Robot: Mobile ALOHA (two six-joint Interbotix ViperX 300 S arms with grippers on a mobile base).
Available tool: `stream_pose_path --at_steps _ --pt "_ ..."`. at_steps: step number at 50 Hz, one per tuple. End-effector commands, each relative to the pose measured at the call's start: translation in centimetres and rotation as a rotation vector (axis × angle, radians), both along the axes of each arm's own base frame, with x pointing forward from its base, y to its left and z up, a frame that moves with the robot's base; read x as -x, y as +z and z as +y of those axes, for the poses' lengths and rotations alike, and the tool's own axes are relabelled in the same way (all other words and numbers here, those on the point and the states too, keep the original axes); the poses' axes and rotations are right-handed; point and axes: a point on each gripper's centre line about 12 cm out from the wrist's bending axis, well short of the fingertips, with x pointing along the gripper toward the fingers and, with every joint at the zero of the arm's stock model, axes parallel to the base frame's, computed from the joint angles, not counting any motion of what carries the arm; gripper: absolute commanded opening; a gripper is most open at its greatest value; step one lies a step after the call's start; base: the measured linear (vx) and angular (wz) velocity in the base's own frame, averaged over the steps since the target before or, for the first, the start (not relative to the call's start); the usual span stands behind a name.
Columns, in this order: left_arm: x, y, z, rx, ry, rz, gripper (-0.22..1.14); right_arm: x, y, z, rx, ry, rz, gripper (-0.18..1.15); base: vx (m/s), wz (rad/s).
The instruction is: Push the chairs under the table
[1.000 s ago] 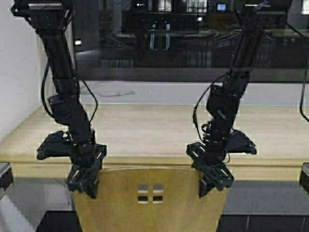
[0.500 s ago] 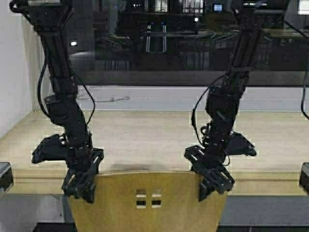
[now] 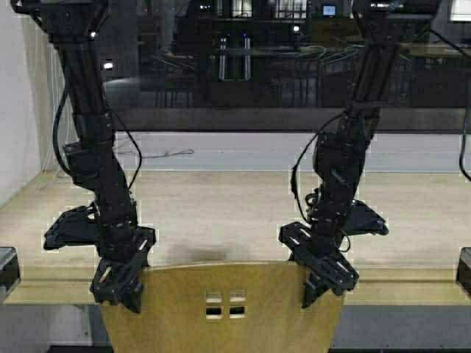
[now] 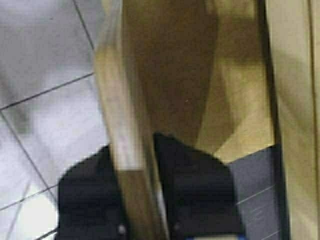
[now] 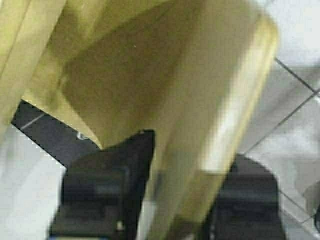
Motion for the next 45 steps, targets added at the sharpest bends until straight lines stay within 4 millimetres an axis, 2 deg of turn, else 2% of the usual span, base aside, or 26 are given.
stream_pose_path --at_steps 1,4,6,14,22,26,35,45 --pt "-2.2 5.1 -2.2 0.029 -0.094 -0.104 0.74 -2.5 3.0 1.0 0.002 0.089 -0.094 0.75 0.0 0.0" --pt "-2.1 5.0 -2.2 0.033 -0.096 -0.093 0.85 -2.5 3.0 1.1 -0.007 0.082 -0.074 0.85 0.0 0.0" --pt "-1.8 5.0 -2.2 0.035 -0.098 -0.081 0.89 -2.4 3.2 1.2 -0.016 0.072 -0.056 0.87 0.0 0.0" --pt "-0.9 5.6 -2.4 0.055 -0.106 -0.039 0.9 -2.1 4.5 1.4 -0.042 0.047 -0.015 0.87 -0.02 0.01" --pt "-0.2 7.8 -2.1 0.07 -0.098 -0.051 0.9 -1.7 7.0 1.4 -0.063 0.035 -0.008 0.87 -0.01 0.0" --pt "0.0 9.6 -2.1 0.082 -0.102 -0.071 0.9 -1.3 8.5 1.3 -0.065 0.058 -0.003 0.87 -0.01 0.0" --pt "1.7 13.8 -2.9 0.115 -0.133 -0.114 0.9 1.8 10.9 0.4 -0.061 0.08 0.064 0.87 0.0 0.0" --pt "4.5 16.5 -1.7 0.108 -0.165 -0.131 0.9 5.0 13.9 -1.1 -0.022 0.143 0.046 0.87 -0.01 0.0"
